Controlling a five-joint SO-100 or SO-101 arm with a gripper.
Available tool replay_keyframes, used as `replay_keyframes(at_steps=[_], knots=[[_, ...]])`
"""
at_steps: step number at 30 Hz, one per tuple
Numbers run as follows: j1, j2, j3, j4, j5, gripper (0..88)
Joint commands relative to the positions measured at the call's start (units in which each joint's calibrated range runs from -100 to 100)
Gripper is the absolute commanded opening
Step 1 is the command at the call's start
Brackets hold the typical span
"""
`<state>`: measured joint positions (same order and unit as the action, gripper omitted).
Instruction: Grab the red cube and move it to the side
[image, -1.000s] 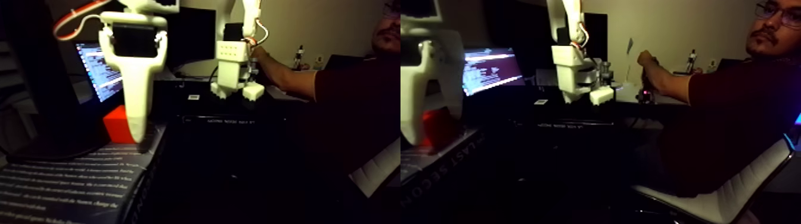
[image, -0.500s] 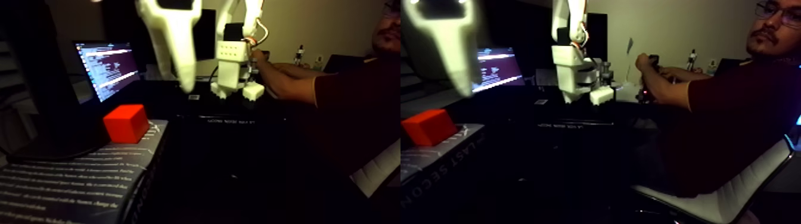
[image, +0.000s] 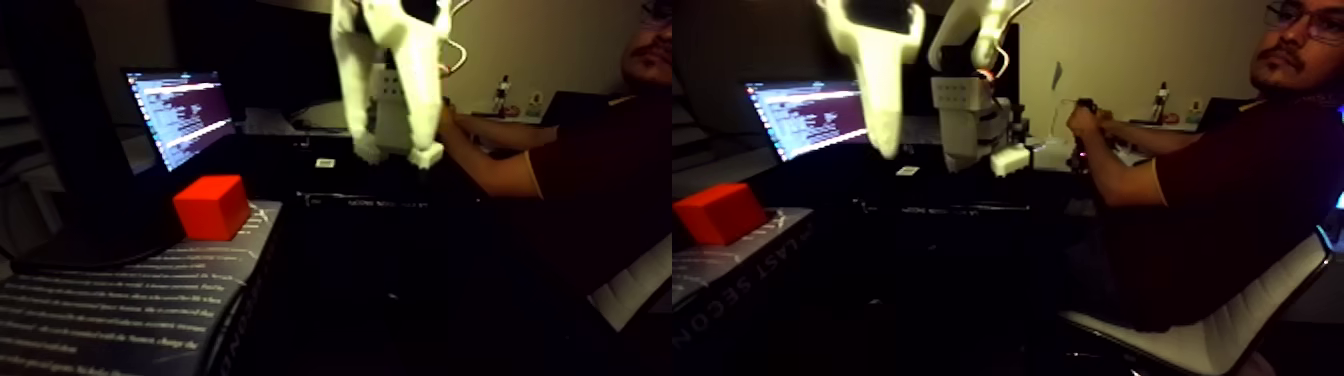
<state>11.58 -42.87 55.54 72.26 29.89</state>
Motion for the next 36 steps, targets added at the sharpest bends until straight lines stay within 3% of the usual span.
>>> replay_keyframes(at_steps=[1, 3, 7, 9, 16, 25, 36], knots=[[-4.3, -8.3, 5.5, -5.0, -7.9, 30.5], [-6.1, -11.6, 8.0, -5.6, -11.4, 24.2], [-9.4, -17.4, 12.4, -5.6, -15.9, 0.0], [-10.2, -19.7, 14.9, -5.6, -17.5, 2.8], [-11.5, -34.1, 23.1, -6.3, -24.0, 0.6], [-13.8, -50.2, 32.2, -7.4, -28.9, 0.6], [-14.2, -56.4, 39.8, -8.2, -29.7, 0.6]])
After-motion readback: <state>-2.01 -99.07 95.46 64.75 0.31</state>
